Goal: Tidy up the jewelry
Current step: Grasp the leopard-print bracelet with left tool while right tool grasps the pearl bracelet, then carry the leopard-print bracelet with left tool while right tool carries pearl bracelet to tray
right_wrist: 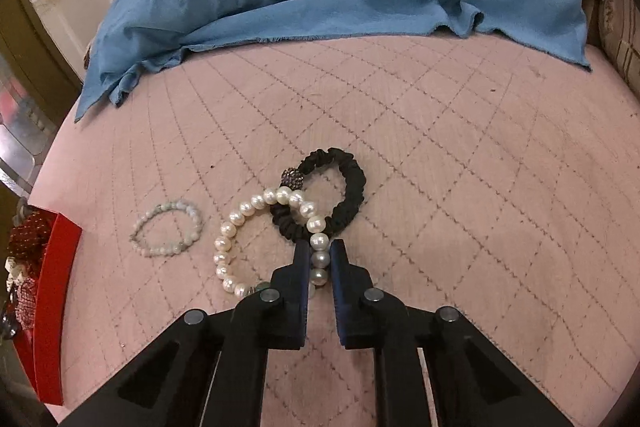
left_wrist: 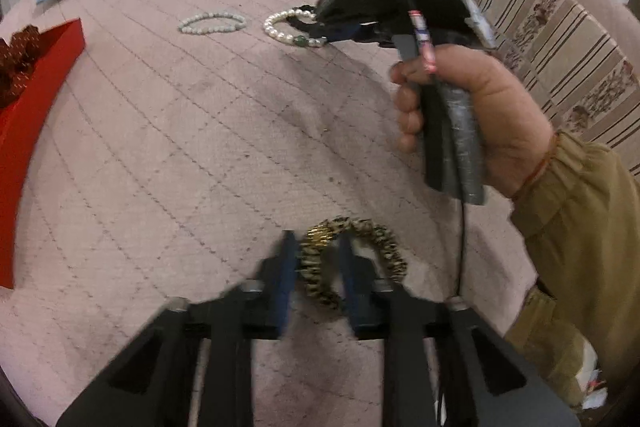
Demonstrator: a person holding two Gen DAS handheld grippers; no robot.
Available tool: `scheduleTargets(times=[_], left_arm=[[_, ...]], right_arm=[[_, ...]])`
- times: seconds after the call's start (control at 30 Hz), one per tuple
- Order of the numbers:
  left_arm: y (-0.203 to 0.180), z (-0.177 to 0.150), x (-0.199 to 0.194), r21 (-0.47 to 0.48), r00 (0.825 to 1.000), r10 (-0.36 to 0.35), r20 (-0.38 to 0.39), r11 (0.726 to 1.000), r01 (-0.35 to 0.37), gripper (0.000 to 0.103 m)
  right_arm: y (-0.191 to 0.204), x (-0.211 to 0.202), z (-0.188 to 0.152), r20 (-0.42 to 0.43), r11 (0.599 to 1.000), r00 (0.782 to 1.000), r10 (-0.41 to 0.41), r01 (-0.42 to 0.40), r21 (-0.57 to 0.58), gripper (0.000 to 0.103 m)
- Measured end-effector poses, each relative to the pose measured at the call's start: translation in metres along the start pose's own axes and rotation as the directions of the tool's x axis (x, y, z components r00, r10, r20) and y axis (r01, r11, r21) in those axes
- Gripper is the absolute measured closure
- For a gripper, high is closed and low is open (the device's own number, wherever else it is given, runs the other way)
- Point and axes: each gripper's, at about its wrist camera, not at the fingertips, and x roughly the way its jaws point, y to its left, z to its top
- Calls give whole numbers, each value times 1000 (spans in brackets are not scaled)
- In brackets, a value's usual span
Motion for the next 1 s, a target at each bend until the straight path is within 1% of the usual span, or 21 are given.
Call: scheduleTargets(times=[0.13, 0.3, 0.47, 0.67, 0.83, 1.0], left_arm=[[10, 4, -5, -40, 999, -39, -5, 998, 39, 91], [13, 3, -23, -65, 999, -36, 25, 997, 37, 91], [16, 2, -48, -89, 997, -34, 73, 995, 40, 91], [17, -6, -74, -99, 992, -23, 122, 994, 35, 91], [20, -11, -95, -112, 988, -5, 157, 993, 23, 91], [40, -13, -111, -173, 979, 25, 201, 985, 10, 91]], right_arm=[[-9, -12, -8, -7, 998, 999, 50, -50, 33, 93], [-9, -44, -24, 21, 997, 997, 75, -75, 28, 93], [4, -87, -45, 63, 996, 995, 83, -80, -44, 93], [21, -131, -70, 92, 989, 988, 121, -112, -99, 93], [36, -155, -83, 102, 981, 983, 154, -140, -137, 93], [64, -174, -92, 107, 966, 977, 186, -163, -198, 93]])
